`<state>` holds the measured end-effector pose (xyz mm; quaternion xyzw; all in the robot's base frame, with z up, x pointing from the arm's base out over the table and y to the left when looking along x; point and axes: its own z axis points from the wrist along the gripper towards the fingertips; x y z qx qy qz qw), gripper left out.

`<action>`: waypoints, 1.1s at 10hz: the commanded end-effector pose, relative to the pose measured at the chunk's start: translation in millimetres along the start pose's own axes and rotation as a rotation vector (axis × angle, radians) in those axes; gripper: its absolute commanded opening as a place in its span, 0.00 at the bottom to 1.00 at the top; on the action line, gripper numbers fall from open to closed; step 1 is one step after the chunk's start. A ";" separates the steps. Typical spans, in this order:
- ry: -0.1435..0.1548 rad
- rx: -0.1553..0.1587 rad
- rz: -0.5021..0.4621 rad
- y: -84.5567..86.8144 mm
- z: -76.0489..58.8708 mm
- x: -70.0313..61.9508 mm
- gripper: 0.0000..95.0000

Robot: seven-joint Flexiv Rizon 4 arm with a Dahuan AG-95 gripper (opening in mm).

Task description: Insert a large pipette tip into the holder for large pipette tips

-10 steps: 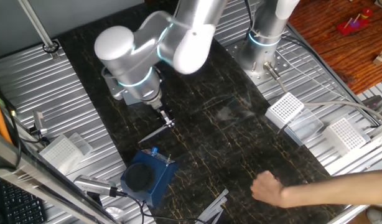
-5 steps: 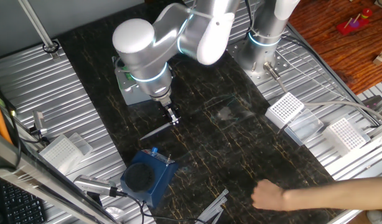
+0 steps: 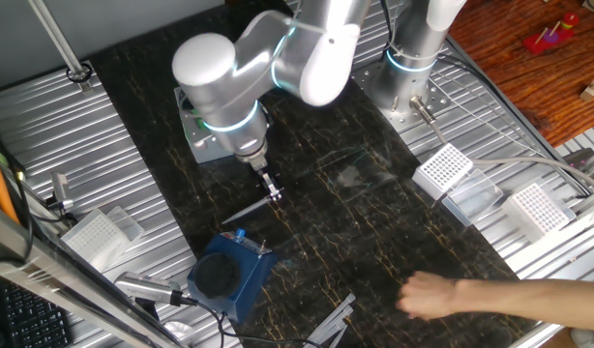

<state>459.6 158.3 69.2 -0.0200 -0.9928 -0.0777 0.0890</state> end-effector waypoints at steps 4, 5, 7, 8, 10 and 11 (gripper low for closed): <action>0.020 -0.028 -0.008 2.9 -4.4 0.0 0.00; 0.026 -0.030 -0.014 4.0 -5.1 -0.8 0.00; 0.048 -0.048 -0.047 9.6 -8.7 -4.4 0.00; 0.060 -0.050 -0.061 12.0 -10.1 -5.8 0.00; 0.077 -0.049 -0.088 14.3 -11.5 -7.1 0.00; 0.081 -0.052 -0.108 14.5 -11.6 -7.4 0.00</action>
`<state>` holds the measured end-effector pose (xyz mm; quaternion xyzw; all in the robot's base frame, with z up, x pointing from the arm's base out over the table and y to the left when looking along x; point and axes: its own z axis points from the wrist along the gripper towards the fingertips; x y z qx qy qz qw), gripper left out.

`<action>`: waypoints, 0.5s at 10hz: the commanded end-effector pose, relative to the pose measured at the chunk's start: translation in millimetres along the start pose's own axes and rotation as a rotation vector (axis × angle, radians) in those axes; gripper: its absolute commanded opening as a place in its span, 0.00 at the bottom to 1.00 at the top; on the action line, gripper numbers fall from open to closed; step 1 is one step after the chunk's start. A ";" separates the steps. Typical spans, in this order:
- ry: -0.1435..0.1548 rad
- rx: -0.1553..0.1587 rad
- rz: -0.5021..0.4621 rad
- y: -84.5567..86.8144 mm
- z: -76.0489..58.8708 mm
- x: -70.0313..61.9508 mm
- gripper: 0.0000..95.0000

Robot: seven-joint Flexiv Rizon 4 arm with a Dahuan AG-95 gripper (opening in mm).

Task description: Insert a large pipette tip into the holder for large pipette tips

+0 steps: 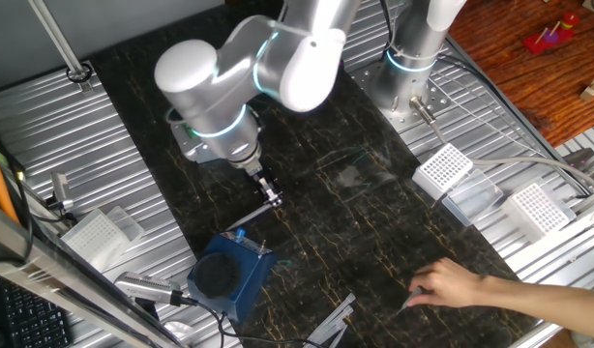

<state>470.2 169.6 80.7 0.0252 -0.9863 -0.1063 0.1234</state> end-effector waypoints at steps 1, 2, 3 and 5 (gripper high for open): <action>0.008 0.006 -0.023 2.2 -0.9 -0.1 0.00; -0.019 0.035 0.047 1.5 -0.4 0.3 0.00; -0.050 0.057 0.075 -1.5 1.5 2.2 0.00; -0.090 0.047 0.058 -15.6 10.3 12.2 0.00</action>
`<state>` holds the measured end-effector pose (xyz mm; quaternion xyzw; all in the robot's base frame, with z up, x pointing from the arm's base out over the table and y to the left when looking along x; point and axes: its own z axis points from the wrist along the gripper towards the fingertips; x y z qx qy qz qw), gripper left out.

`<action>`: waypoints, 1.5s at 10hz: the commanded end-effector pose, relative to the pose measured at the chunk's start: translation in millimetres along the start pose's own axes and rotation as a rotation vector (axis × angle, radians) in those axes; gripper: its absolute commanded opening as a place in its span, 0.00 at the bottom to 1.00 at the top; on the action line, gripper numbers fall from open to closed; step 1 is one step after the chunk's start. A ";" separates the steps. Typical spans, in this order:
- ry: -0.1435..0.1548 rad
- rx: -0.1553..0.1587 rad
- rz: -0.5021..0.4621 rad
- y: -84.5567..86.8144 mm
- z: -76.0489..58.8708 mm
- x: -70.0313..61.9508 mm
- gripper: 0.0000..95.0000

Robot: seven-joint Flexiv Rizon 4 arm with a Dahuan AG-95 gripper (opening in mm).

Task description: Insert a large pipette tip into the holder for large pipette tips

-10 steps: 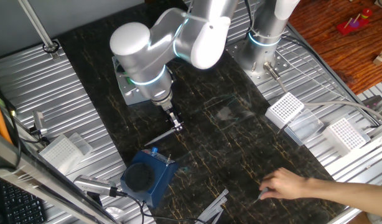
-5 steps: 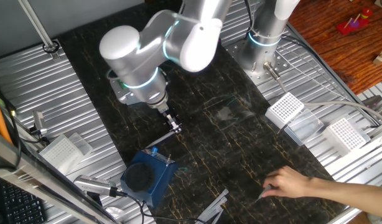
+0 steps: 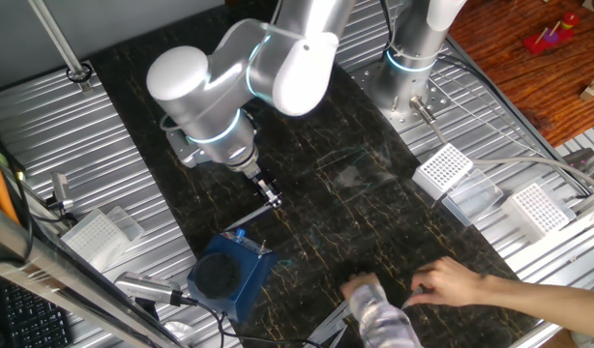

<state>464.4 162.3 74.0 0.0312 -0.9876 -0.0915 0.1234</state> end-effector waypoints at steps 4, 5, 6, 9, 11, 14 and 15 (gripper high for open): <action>-0.086 -0.013 0.058 -10.5 5.8 10.2 0.00; -0.084 -0.006 0.038 -10.4 5.8 10.1 0.00; -0.086 0.009 0.021 -10.2 5.6 9.9 0.00; -0.164 0.050 0.026 -10.0 5.5 9.4 0.00; -0.228 0.070 0.030 -10.1 5.6 9.2 0.00; -0.183 0.076 0.045 -10.3 6.2 8.8 0.00; -0.101 0.061 0.053 -10.6 6.9 8.4 0.00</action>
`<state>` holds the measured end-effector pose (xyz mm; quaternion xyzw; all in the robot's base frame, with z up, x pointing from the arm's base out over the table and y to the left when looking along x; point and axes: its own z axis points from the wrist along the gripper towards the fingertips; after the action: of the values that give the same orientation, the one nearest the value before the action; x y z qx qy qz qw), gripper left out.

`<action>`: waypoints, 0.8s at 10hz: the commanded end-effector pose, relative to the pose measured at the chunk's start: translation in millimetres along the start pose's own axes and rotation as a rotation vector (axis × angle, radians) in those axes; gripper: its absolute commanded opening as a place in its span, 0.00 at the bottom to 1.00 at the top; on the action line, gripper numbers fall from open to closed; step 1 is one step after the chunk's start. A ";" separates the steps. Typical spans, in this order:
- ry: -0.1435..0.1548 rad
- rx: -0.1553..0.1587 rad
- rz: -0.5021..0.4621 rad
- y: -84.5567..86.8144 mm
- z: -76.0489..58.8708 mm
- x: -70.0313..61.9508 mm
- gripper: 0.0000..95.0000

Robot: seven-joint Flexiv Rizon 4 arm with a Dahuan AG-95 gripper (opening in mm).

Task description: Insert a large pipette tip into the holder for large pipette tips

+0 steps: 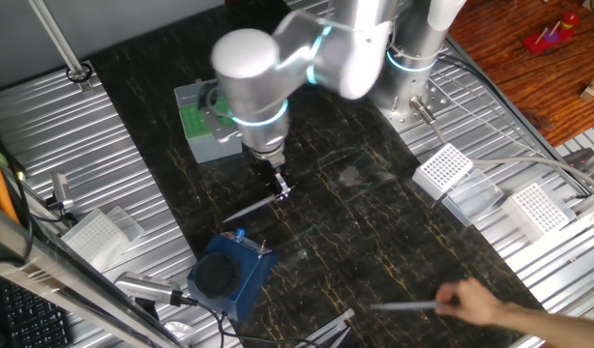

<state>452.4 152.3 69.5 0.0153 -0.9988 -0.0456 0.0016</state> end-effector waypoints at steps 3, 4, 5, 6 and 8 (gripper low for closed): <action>0.275 -0.076 0.053 -0.4 2.6 -2.6 0.00; 0.295 -0.086 0.052 -0.5 2.7 -2.6 0.00; 0.306 -0.090 0.051 -0.5 2.7 -2.6 0.00; 0.319 -0.098 0.048 -0.5 2.8 -2.6 0.00; 0.332 -0.101 0.048 -0.5 2.9 -2.6 0.00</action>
<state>455.5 151.4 67.1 -0.0182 -0.9901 -0.0684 0.1213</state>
